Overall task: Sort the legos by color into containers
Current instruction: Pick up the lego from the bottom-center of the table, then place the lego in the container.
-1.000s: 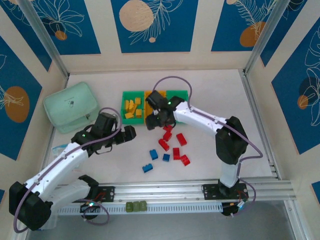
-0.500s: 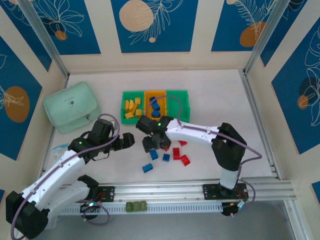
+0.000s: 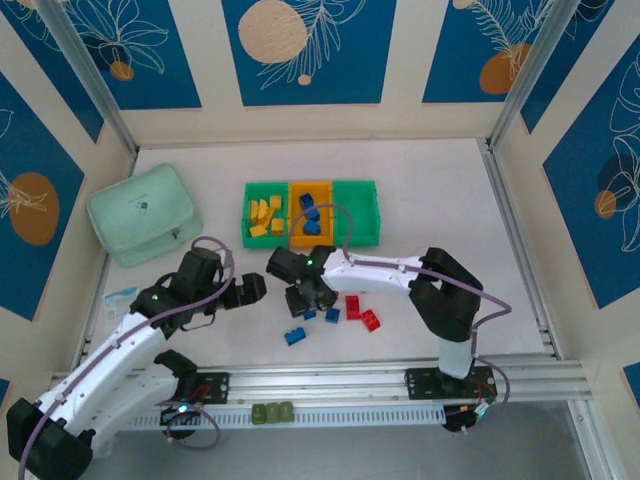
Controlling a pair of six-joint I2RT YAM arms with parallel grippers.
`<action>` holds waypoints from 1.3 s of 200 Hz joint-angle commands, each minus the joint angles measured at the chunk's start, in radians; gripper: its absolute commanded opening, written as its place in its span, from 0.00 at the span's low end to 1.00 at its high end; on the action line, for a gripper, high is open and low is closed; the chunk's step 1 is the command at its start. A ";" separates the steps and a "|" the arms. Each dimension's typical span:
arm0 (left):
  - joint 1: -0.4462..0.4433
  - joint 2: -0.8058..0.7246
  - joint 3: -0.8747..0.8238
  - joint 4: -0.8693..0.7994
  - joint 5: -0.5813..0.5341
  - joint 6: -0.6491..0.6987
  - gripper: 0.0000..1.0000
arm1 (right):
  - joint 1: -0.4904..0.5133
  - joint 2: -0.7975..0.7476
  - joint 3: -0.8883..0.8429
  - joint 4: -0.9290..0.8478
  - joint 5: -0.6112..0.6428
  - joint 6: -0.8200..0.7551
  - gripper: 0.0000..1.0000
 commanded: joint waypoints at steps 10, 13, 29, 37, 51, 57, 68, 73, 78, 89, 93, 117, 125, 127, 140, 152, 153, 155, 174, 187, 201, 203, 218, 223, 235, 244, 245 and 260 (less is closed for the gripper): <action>0.010 -0.001 0.017 -0.024 0.003 0.026 0.99 | -0.008 0.050 0.041 -0.007 -0.025 -0.004 0.51; 0.010 0.000 0.019 -0.024 0.003 0.026 0.99 | -0.008 0.052 0.041 -0.004 -0.026 -0.004 0.50; 0.010 0.009 0.018 -0.014 0.013 0.028 0.99 | -0.010 0.058 0.041 -0.002 -0.030 -0.004 0.44; 0.010 0.012 0.016 -0.006 0.017 0.030 0.99 | -0.010 0.056 0.037 0.002 -0.034 -0.006 0.42; 0.010 0.017 0.014 0.008 0.022 0.036 0.99 | -0.010 0.045 0.021 0.018 -0.023 -0.004 0.38; 0.011 0.018 0.012 0.013 0.023 0.037 0.99 | -0.011 0.043 0.015 0.021 -0.019 -0.004 0.36; 0.011 0.020 0.018 0.012 0.015 0.042 0.99 | -0.011 0.033 0.014 0.017 -0.012 -0.007 0.34; 0.011 0.021 0.022 0.009 0.014 0.042 0.99 | -0.010 0.027 0.016 0.017 -0.013 -0.011 0.34; 0.012 0.020 0.025 0.009 0.014 0.044 0.99 | -0.009 0.017 0.016 0.018 -0.013 -0.018 0.33; 0.012 0.016 0.029 0.011 0.012 0.043 0.99 | -0.012 -0.007 0.019 0.021 -0.008 -0.034 0.33; 0.012 0.014 0.031 0.012 0.012 0.045 0.99 | -0.013 -0.017 0.021 0.020 -0.003 -0.040 0.32; 0.012 0.010 0.047 0.012 0.005 0.055 0.99 | -0.048 -0.072 0.044 0.012 0.024 -0.086 0.32; 0.012 0.012 0.055 0.013 0.004 0.060 0.99 | -0.069 -0.082 0.059 0.010 0.029 -0.102 0.32; 0.012 0.012 0.057 0.013 0.004 0.061 0.99 | -0.074 -0.082 0.061 0.008 0.030 -0.107 0.32; 0.012 0.017 0.070 0.019 0.001 0.061 0.99 | -0.114 -0.082 0.093 -0.003 0.039 -0.130 0.32; 0.012 0.025 0.077 0.039 0.007 0.064 0.99 | -0.152 -0.075 0.128 -0.002 0.038 -0.157 0.32; 0.012 0.026 0.077 0.042 0.008 0.064 0.99 | -0.155 -0.074 0.130 0.000 0.038 -0.160 0.32; 0.012 0.028 0.077 0.047 0.009 0.065 0.99 | -0.161 -0.072 0.134 0.002 0.041 -0.166 0.32; 0.012 0.052 0.080 0.093 0.006 0.079 0.99 | -0.215 -0.040 0.192 0.022 0.050 -0.214 0.32; 0.011 0.076 0.091 0.104 -0.011 0.086 0.99 | -0.253 0.003 0.254 0.031 0.058 -0.247 0.32; 0.012 0.103 0.107 0.122 -0.014 0.094 0.99 | -0.289 0.057 0.341 0.011 0.078 -0.268 0.32; 0.012 0.106 0.109 0.124 -0.014 0.094 0.99 | -0.293 0.066 0.353 0.008 0.081 -0.271 0.32; 0.012 0.127 0.117 0.139 -0.015 0.092 0.99 | -0.324 0.113 0.406 0.045 0.086 -0.300 0.32; 0.012 0.132 0.118 0.146 -0.014 0.090 0.99 | -0.333 0.130 0.420 0.058 0.087 -0.307 0.32; 0.013 0.136 0.117 0.165 -0.016 0.085 0.99 | -0.358 0.184 0.473 0.060 0.082 -0.317 0.32; 0.013 0.136 0.118 0.176 -0.021 0.085 0.99 | -0.375 0.229 0.532 0.030 0.076 -0.314 0.33; 0.013 0.136 0.118 0.177 -0.021 0.085 0.99 | -0.377 0.233 0.539 0.027 0.076 -0.315 0.33; 0.013 0.138 0.124 0.182 -0.035 0.089 0.99 | -0.392 0.289 0.616 0.009 0.067 -0.321 0.36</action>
